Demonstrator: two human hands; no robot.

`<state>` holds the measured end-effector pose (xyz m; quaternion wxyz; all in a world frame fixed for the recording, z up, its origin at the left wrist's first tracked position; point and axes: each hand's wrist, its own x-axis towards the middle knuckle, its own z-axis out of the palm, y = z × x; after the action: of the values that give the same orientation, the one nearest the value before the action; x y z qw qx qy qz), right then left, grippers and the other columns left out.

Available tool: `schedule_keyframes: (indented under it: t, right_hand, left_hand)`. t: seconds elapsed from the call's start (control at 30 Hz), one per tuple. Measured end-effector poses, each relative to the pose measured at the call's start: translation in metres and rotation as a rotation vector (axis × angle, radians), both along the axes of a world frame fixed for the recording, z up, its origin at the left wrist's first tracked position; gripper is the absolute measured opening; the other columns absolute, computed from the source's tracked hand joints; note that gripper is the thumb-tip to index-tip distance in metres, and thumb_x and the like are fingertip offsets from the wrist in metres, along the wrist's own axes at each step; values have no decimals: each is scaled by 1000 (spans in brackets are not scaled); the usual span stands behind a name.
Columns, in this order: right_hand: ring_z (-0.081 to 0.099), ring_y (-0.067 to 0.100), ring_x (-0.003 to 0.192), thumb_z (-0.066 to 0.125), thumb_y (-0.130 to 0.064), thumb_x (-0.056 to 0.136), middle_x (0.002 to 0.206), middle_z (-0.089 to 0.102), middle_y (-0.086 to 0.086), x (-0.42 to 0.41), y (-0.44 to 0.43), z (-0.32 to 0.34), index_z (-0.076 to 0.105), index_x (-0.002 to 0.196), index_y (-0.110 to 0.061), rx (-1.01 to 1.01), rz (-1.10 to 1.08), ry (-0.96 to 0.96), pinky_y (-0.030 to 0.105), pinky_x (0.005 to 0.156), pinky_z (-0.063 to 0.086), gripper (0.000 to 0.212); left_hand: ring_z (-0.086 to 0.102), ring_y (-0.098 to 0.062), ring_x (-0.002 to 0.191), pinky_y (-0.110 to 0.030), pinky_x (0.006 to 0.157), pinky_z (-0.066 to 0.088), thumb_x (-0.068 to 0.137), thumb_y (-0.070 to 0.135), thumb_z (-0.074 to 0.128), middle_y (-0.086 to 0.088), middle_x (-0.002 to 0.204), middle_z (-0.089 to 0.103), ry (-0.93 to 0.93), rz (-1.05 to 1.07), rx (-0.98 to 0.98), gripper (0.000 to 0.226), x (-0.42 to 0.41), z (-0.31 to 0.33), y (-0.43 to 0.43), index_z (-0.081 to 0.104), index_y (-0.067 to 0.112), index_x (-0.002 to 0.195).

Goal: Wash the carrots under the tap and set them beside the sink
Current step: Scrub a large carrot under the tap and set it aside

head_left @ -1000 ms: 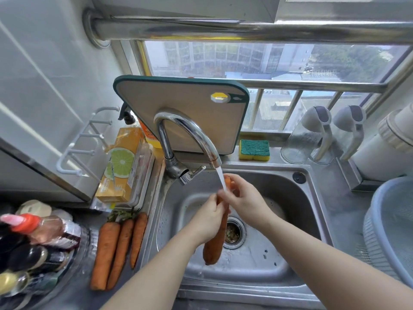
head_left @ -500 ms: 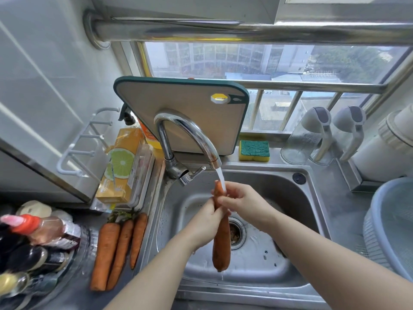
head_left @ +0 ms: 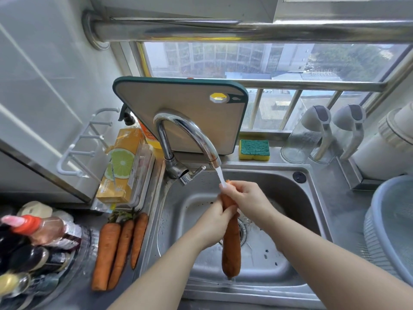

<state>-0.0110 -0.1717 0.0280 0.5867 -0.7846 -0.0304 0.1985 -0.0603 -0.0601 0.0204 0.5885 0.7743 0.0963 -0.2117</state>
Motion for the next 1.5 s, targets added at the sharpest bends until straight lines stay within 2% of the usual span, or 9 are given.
schedule_keyframes:
  t: [0.2,0.3,0.43,0.67,0.9,1.1,1.2,1.3,1.5]
  right_hand:
    - [55,20,79,56,3,90,88,64,10,6,-15,4,65,110,-3,174,242,201,23,68,48,23]
    - [59,11,68,70,-4,80,76,68,-1,5,-7,2,70,95,-8,-48,175,11,29,67,53,16]
    - [49,8,58,71,-25,80,63,59,-4,-1,5,-6,59,72,-8,-257,31,-226,27,61,45,22]
    - [43,8,50,39,-31,101,49,47,-6,4,22,-1,41,48,-17,-130,-175,-234,28,56,34,55]
    - [56,17,73,37,-29,102,77,63,4,5,6,-6,67,86,-2,171,53,158,27,71,44,44]
    - [63,5,97,44,-33,99,110,66,-7,-19,-25,-10,53,122,-33,-24,271,179,17,80,49,25]
    - [66,6,92,62,-38,89,109,63,-11,-25,-40,-6,34,128,-46,-203,381,173,18,79,53,48]
    - [64,6,72,72,-38,79,96,63,-7,-24,-48,-4,48,123,-34,-406,411,74,23,62,56,49]
    - [59,8,60,72,-35,77,80,63,-4,-18,-52,8,57,104,-18,-480,468,85,24,57,52,35]
  left_hand:
    - [63,-5,102,-27,85,51,100,35,40,6,110,65,59,-14,-63,23,-2,0,9,50,30,120]
    - [61,1,94,-17,77,51,100,30,41,10,102,63,17,-7,-13,27,-4,4,4,46,28,127]
    - [62,-22,98,-42,86,51,98,31,43,-8,106,65,-51,4,138,32,-5,0,-4,42,30,131]
    - [66,-19,88,-46,81,54,92,36,47,0,96,68,-58,58,107,35,-5,-6,-10,43,35,126]
    - [57,-13,113,-37,99,46,97,33,44,6,122,59,-16,127,12,42,-10,-7,3,33,32,137]
    - [58,-28,113,-53,92,51,95,35,47,-8,135,49,106,407,-233,52,7,-12,1,18,39,138]
    - [61,-32,108,-54,90,51,101,22,41,-15,124,52,137,557,-465,33,17,-3,-4,27,16,129]
    - [65,-25,88,-49,90,51,102,25,38,-9,102,54,136,733,-618,21,24,8,-12,33,19,121]
    - [49,-15,49,-28,56,48,95,57,35,-6,57,50,328,1135,-953,49,45,10,-1,48,11,84]
